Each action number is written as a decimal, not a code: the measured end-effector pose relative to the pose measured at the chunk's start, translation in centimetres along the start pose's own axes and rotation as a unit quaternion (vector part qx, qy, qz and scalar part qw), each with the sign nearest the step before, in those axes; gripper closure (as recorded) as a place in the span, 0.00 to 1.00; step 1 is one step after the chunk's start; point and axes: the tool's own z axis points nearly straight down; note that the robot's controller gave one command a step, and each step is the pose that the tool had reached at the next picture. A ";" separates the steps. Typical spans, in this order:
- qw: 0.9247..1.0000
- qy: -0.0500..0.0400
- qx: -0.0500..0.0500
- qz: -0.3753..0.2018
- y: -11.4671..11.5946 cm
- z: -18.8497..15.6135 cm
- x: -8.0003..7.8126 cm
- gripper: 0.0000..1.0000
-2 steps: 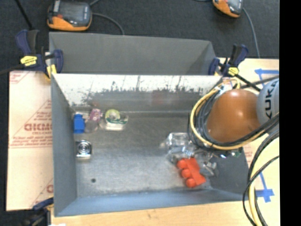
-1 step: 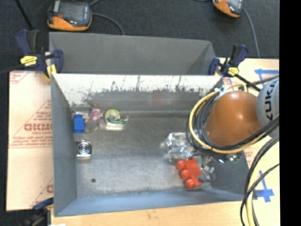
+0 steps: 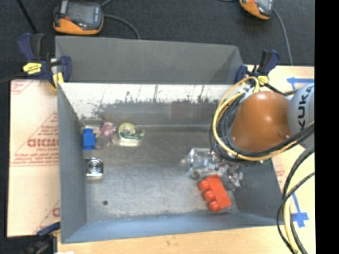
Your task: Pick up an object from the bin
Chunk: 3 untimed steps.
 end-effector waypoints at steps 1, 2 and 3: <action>1.000 -0.001 0.001 0.002 -0.1 -0.2 -0.1 1.00; 1.000 -0.001 0.003 0.000 2.2 -8.3 -2.0 1.00; 1.000 -0.002 0.004 -0.002 3.1 -17.3 -3.8 1.00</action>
Offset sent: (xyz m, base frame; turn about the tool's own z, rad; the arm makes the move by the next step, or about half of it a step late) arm 0.0000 0.0000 0.0000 0.0000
